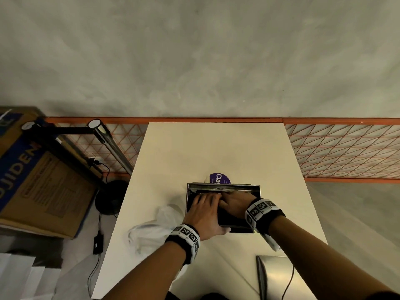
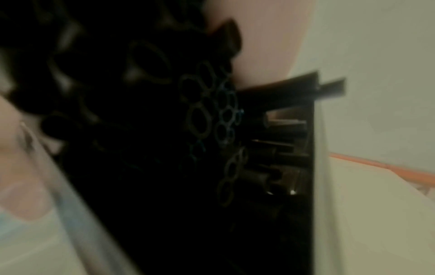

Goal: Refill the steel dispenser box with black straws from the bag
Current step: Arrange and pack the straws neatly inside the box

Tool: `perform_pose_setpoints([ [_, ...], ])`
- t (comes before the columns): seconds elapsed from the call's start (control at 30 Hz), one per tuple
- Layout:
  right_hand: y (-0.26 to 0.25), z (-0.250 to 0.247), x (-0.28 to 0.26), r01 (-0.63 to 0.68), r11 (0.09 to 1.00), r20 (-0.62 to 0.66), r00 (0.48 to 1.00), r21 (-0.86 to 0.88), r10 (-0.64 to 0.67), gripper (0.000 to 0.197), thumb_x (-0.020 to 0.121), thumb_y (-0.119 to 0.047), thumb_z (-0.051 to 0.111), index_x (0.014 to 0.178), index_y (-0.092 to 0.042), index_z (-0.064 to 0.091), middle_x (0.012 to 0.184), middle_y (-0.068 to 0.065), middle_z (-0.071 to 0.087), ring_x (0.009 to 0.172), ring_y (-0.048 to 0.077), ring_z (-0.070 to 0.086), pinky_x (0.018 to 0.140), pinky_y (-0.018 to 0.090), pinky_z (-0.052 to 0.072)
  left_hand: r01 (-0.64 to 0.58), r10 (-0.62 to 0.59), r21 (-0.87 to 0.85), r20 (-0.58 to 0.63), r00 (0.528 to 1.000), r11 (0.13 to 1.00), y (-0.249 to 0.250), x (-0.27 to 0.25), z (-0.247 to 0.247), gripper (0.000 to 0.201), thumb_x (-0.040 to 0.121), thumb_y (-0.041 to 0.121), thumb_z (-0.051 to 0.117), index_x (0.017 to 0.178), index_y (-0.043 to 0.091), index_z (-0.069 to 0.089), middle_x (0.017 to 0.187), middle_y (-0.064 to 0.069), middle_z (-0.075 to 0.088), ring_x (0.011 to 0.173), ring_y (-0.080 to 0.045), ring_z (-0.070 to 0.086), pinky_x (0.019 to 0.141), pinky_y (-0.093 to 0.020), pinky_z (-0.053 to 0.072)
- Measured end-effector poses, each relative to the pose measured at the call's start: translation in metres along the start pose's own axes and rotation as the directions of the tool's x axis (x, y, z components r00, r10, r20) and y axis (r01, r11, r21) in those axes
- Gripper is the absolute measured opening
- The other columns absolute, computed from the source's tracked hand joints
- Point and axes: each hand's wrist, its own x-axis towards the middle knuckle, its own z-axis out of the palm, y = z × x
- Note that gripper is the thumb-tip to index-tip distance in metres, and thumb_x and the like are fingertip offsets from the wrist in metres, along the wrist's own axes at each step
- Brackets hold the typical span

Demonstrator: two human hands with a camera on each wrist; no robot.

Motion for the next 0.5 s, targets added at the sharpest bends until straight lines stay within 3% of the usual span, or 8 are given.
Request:
perform_pose_setpoints([
  [0.07,0.009,0.006,0.006,0.022,1.000,0.023,0.999,-0.004,-0.022,0.105,0.072,-0.084,-0.014,0.130,-0.025,0.051,0.130,0.013,0.060,0.115,0.037,0.059,0.096,0.050,0.047,0.015,-0.015,-0.016,0.040,0.999,1.000,-0.001,0.002,-0.001,0.103,0.061,0.077,0.068,0.143,0.022,0.036,0.143,0.004,0.050,0.137,-0.019,0.043,0.122,-0.038,0.023],
  [0.13,0.015,0.006,0.003,0.032,0.999,0.047,0.998,-0.005,-0.032,0.117,0.063,-0.090,-0.020,0.135,-0.029,0.048,0.137,0.010,0.055,0.123,0.034,0.054,0.100,0.050,0.044,0.023,-0.022,-0.016,0.084,0.996,1.000,-0.002,0.006,-0.003,0.110,0.060,0.078,0.069,0.147,0.024,0.031,0.147,0.004,0.047,0.139,-0.020,0.040,0.123,-0.039,0.022],
  [0.2,0.015,-0.003,-0.010,0.010,1.000,0.060,0.998,0.008,-0.010,0.101,0.072,-0.085,-0.010,0.140,-0.033,0.045,0.145,0.007,0.049,0.130,0.030,0.049,0.104,0.046,0.040,0.034,-0.032,-0.004,0.169,0.985,0.999,-0.003,0.013,-0.007,0.113,0.060,0.081,0.069,0.151,0.027,0.028,0.150,0.002,0.045,0.141,-0.023,0.038,0.123,-0.042,0.022],
  [0.27,0.015,-0.010,-0.023,-0.030,0.997,0.036,0.999,0.067,0.027,0.066,0.094,-0.064,0.012,0.140,-0.029,0.044,0.147,0.008,0.047,0.132,0.030,0.047,0.106,0.043,0.038,0.044,-0.044,0.004,0.265,0.963,0.999,-0.005,0.021,-0.010,0.115,0.059,0.084,0.069,0.152,0.029,0.027,0.151,-0.002,0.044,0.142,-0.026,0.038,0.123,-0.046,0.023],
  [0.33,0.014,-0.015,-0.033,-0.049,0.992,-0.025,0.998,0.113,0.052,0.044,0.106,-0.039,0.025,0.138,-0.020,0.047,0.144,0.011,0.050,0.130,0.030,0.049,0.104,0.041,0.039,0.061,-0.057,0.001,0.334,0.941,0.998,-0.008,0.030,-0.012,0.119,0.056,0.088,0.067,0.153,0.032,0.024,0.154,-0.005,0.042,0.145,-0.029,0.035,0.124,-0.048,0.022],
  [0.4,0.016,-0.013,-0.040,-0.061,0.979,-0.136,0.987,0.195,0.089,0.039,0.107,-0.028,0.028,0.140,-0.015,0.045,0.142,0.012,0.051,0.127,0.032,0.050,0.101,0.041,0.042,0.074,-0.065,-0.007,0.389,0.919,0.997,-0.011,0.037,-0.013,0.126,0.053,0.093,0.064,0.155,0.033,0.021,0.158,-0.006,0.038,0.149,-0.030,0.031,0.124,-0.049,0.021],
  [0.5,0.019,-0.002,-0.045,-0.073,0.932,-0.253,0.952,0.355,0.172,0.039,0.106,-0.027,0.032,0.136,-0.010,0.051,0.134,0.013,0.057,0.122,0.032,0.052,0.101,0.041,0.042,0.079,-0.062,-0.022,0.444,0.894,0.997,-0.013,0.047,-0.018,0.132,0.047,0.097,0.063,0.156,0.034,0.023,0.158,-0.006,0.040,0.147,-0.030,0.036,0.122,-0.049,0.029],
])
